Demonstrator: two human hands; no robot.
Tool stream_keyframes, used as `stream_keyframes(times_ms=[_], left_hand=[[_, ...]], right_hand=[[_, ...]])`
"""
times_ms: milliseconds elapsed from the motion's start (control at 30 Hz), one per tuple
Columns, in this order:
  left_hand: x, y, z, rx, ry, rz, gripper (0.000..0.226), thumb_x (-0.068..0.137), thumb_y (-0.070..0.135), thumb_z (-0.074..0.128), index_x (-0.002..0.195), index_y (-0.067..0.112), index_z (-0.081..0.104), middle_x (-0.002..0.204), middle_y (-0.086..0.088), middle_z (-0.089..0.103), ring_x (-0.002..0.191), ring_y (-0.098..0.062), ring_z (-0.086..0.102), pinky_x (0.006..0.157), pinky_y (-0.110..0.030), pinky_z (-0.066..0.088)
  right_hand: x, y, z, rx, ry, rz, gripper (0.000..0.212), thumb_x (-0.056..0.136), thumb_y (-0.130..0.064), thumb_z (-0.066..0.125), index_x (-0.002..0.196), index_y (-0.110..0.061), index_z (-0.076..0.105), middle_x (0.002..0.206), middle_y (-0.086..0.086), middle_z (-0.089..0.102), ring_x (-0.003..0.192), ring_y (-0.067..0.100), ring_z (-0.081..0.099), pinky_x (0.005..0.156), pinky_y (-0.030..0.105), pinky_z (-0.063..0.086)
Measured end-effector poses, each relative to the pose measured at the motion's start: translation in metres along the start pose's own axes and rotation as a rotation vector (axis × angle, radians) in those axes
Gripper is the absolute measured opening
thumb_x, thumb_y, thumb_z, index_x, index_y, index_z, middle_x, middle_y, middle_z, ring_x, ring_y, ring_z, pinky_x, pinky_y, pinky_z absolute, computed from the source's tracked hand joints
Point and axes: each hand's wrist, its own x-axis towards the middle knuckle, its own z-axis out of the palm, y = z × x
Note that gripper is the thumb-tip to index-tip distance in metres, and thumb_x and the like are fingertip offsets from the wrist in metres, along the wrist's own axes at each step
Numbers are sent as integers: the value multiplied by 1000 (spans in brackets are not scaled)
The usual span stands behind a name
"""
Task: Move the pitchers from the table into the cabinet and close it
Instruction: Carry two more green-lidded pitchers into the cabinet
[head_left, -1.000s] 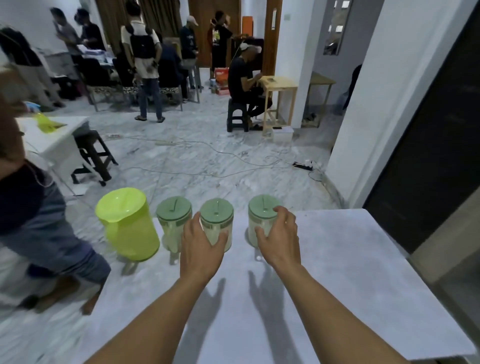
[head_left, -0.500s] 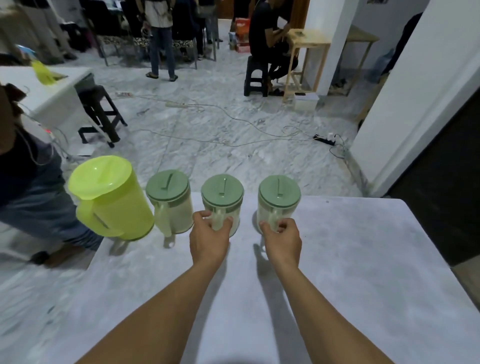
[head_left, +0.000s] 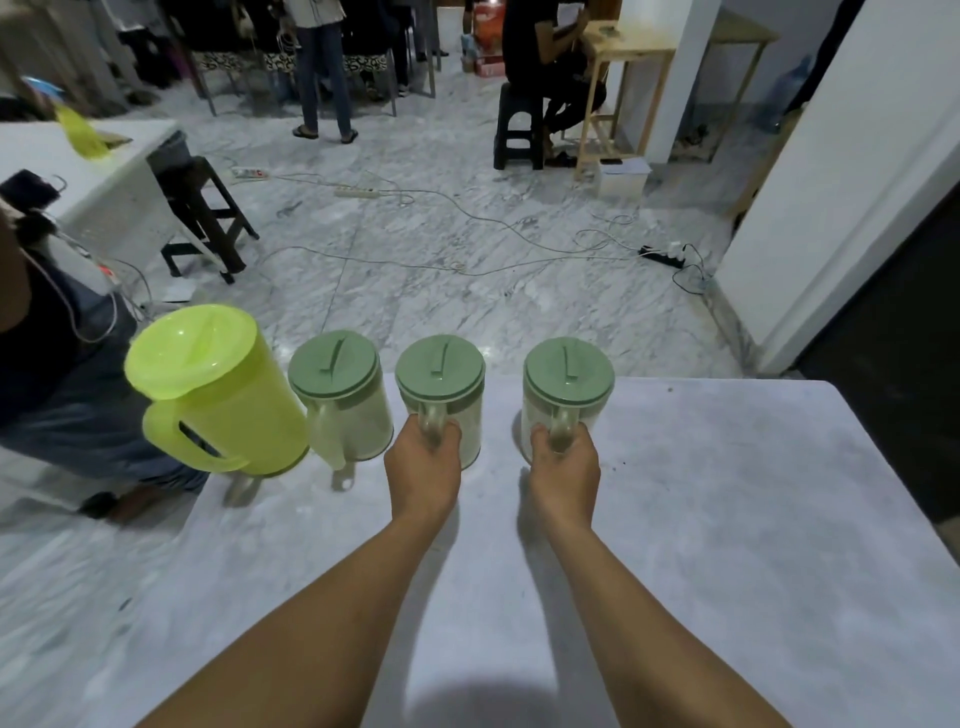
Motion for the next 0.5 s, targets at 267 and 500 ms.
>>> stream_keyframes(times_ms=[267, 500], left_hand=[[1, 33, -25, 30, -3, 81, 19, 90, 29, 61, 80, 13, 59, 68, 0, 60, 64, -10, 55, 53, -24, 35], [-17, 84, -55, -74, -104, 152, 23, 84, 34, 59, 77, 12, 61, 70, -6, 66, 68, -25, 61, 60, -31, 42]], right_hand=[[-14, -30, -21, 37, 27, -29, 9, 91, -19, 60, 87, -11, 60, 77, -3, 63, 72, 17, 60, 65, 28, 39], [-58, -80, -67, 68, 155, -100, 13, 89, -19, 61, 80, -10, 57, 71, 0, 57, 66, 17, 54, 56, 29, 40]])
